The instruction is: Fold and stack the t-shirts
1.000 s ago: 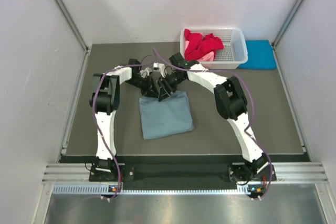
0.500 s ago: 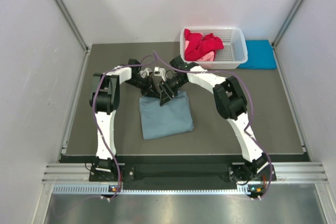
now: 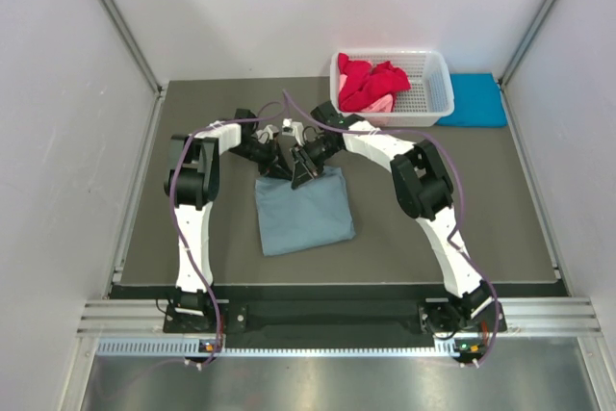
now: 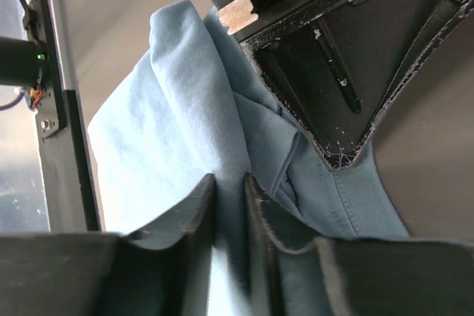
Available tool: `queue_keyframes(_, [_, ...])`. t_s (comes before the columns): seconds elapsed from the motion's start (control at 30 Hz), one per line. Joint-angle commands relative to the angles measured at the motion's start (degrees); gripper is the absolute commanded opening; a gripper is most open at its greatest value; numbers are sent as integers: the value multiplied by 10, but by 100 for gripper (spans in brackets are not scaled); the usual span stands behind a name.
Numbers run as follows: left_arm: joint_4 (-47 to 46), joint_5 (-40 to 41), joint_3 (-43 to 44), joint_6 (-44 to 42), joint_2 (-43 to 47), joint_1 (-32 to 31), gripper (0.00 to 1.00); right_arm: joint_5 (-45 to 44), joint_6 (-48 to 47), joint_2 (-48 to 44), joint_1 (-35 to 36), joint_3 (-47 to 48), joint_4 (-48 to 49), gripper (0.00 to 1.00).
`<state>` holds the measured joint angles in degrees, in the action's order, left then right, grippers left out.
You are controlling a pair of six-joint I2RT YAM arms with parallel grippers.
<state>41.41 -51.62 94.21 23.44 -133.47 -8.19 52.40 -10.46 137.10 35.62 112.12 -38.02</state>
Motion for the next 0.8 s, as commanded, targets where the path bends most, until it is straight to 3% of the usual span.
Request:
queue_keyframes(0.0, [-3, 34, 1, -17, -18, -2, 0, 18, 10, -45, 6, -2, 37, 20])
queue_keyframes(0.13, [0, 35, 3, -18, -19, -2, 0, 6, 13, -60, 5, -4, 38, 5])
queue_keyframes(0.27, [1, 35, 3, -19, -21, -2, 0, -12, 26, -82, -1, -7, 55, 0])
queue_keyframes(0.77, [21, 30, 28, -28, -35, -1, 0, -21, 47, -37, -27, 36, 81, 0])
